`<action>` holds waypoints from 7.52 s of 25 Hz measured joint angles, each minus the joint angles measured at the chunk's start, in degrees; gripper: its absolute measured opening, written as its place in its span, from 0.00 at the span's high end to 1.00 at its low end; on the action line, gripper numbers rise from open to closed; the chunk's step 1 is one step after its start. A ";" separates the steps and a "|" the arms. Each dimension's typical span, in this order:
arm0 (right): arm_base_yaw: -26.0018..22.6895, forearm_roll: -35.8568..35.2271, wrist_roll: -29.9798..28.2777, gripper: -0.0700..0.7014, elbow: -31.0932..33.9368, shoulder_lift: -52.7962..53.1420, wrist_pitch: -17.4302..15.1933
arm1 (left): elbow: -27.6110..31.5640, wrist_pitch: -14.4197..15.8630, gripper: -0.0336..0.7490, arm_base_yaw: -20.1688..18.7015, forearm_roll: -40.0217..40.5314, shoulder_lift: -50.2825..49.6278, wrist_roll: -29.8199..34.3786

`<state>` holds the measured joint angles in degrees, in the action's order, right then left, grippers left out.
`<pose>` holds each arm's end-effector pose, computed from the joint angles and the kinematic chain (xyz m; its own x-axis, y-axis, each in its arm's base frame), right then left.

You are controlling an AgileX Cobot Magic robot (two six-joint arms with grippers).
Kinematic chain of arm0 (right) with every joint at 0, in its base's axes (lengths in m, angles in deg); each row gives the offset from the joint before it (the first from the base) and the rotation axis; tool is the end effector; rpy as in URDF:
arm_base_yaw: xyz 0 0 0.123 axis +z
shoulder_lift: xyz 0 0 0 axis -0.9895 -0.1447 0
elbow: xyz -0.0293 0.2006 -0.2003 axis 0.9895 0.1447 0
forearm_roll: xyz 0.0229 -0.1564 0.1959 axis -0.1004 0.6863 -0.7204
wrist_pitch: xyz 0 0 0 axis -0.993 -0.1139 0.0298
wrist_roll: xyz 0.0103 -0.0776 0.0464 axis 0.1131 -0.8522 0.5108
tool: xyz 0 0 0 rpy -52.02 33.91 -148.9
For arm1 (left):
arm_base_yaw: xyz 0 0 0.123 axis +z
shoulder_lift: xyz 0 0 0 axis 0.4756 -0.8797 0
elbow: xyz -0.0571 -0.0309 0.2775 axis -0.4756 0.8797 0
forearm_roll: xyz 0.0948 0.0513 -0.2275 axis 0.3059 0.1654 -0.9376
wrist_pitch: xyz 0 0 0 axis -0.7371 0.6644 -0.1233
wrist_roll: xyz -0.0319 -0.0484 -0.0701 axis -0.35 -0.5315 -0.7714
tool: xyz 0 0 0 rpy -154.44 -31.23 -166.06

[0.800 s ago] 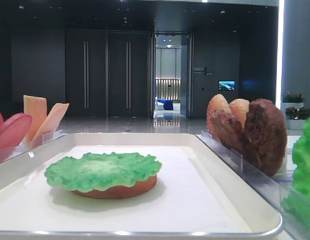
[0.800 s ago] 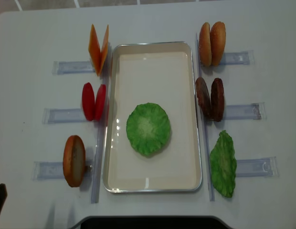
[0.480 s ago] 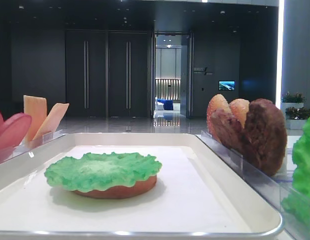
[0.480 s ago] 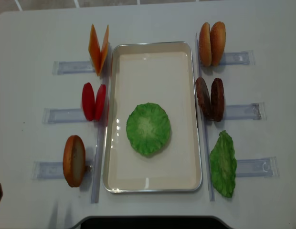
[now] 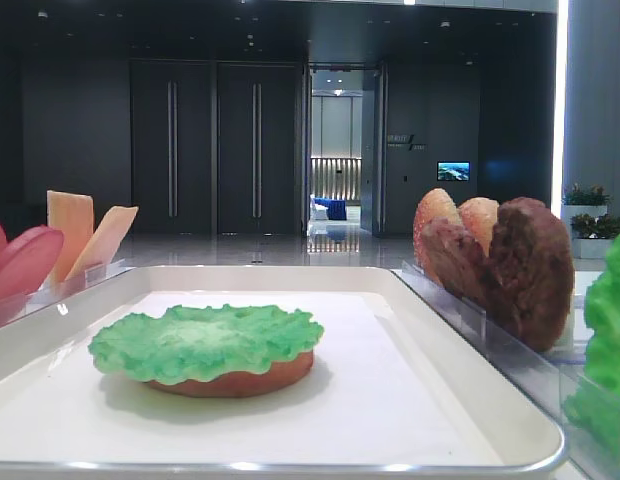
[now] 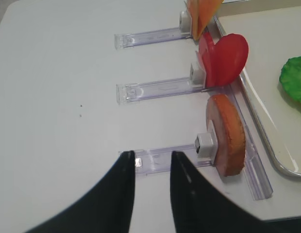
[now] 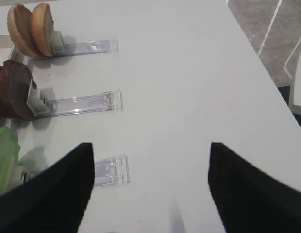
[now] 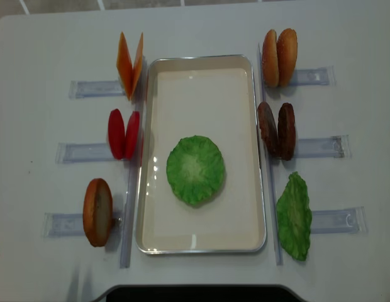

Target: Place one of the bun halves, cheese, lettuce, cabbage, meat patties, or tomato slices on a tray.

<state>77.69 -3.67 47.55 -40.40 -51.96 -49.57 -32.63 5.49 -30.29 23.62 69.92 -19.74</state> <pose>-0.0100 0.0025 0.2733 -0.5046 0.0441 -0.8622 0.0575 0.9982 0.0174 -0.0060 0.0043 0.2655 -0.5078 0.1177 -0.8534 0.0461 0.9929 0.1095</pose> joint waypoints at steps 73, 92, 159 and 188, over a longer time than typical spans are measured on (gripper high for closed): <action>0.00 0.00 0.00 0.29 0.00 0.00 0.00 | -47.86 -4.15 0.43 -23.23 1.54 -99.77 -38.34; 0.00 0.00 0.00 0.29 0.00 0.00 0.00 | -47.91 -2.89 0.53 -23.23 6.29 -108.60 -38.16; 0.00 -0.05 0.00 0.29 0.00 0.00 0.00 | -39.64 -17.04 0.86 -27.69 -38.97 -105.86 -0.01; 0.00 -0.05 0.00 0.29 0.00 0.00 0.00 | -58.00 5.01 0.41 -27.69 -6.15 -95.77 -19.58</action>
<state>77.69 -3.72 47.55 -40.40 -51.96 -49.57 -90.63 10.49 -57.98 17.48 -25.85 -39.32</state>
